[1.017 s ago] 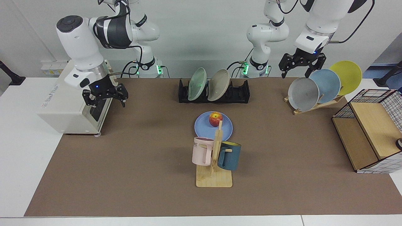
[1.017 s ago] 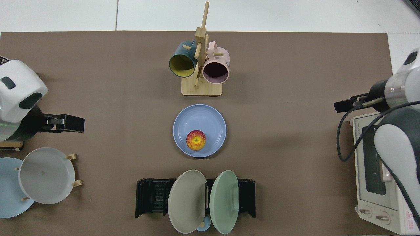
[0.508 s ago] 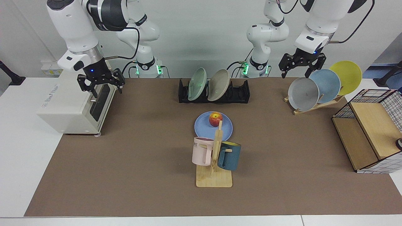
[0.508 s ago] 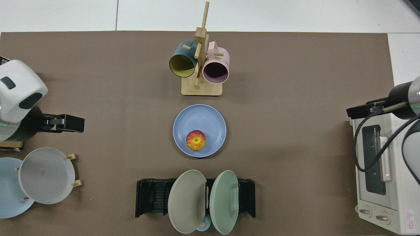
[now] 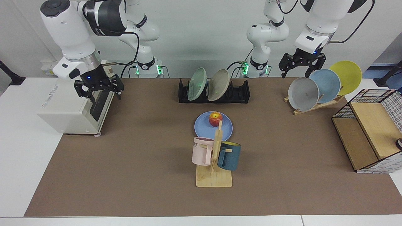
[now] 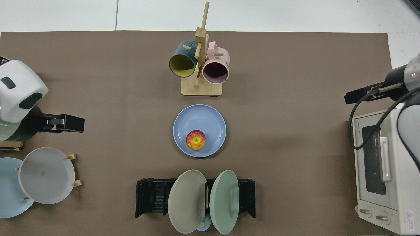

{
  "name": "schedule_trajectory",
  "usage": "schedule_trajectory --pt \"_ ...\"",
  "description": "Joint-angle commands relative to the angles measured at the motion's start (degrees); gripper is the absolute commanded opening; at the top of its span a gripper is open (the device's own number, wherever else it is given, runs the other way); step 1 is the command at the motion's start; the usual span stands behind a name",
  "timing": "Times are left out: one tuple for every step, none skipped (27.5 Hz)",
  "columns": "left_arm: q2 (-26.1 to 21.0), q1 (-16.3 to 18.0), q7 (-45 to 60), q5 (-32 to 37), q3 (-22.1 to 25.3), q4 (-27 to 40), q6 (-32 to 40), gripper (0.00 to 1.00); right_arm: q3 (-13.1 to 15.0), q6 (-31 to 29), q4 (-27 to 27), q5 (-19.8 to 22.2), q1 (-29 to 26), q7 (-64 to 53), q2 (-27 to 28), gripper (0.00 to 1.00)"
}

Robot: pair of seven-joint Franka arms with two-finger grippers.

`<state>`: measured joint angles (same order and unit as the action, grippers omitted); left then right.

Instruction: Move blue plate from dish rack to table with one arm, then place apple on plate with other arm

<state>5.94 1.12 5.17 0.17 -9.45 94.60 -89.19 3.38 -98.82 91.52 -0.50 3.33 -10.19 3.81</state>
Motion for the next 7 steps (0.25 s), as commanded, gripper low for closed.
schedule_trajectory --pt "0.3 0.28 -0.25 0.36 -0.05 -0.74 1.3 1.0 -0.66 -0.67 1.29 0.41 -0.25 6.31 -0.47 1.0" --pt "0.3 0.28 -0.25 0.36 -0.05 -0.74 1.3 1.0 -0.66 -0.67 1.47 -0.02 -0.42 7.28 -0.47 1.0" --pt "0.3 0.28 -0.25 0.36 -0.05 -0.74 1.3 1.0 -0.66 -0.67 1.64 -0.12 -0.6 7.47 -0.55 1.0" --pt "0.3 0.28 -0.25 0.36 -0.05 -0.74 1.3 1.0 -0.66 -0.67 1.82 -0.2 -0.69 7.38 -0.55 1.0" --pt "0.3 0.28 -0.25 0.36 -0.05 -0.74 1.3 1.0 -0.66 -0.67 1.91 -0.21 -0.69 7.38 -0.55 1.0" --pt "0.3 0.28 -0.25 0.36 -0.05 -0.74 1.3 1.0 -0.66 -0.67 1.91 -0.21 -0.69 7.3 -0.55 1.0" --pt "0.3 0.28 -0.25 0.36 -0.05 -0.74 1.3 1.0 -0.66 -0.67 1.91 -0.21 -0.69 7.29 -0.55 1.0"
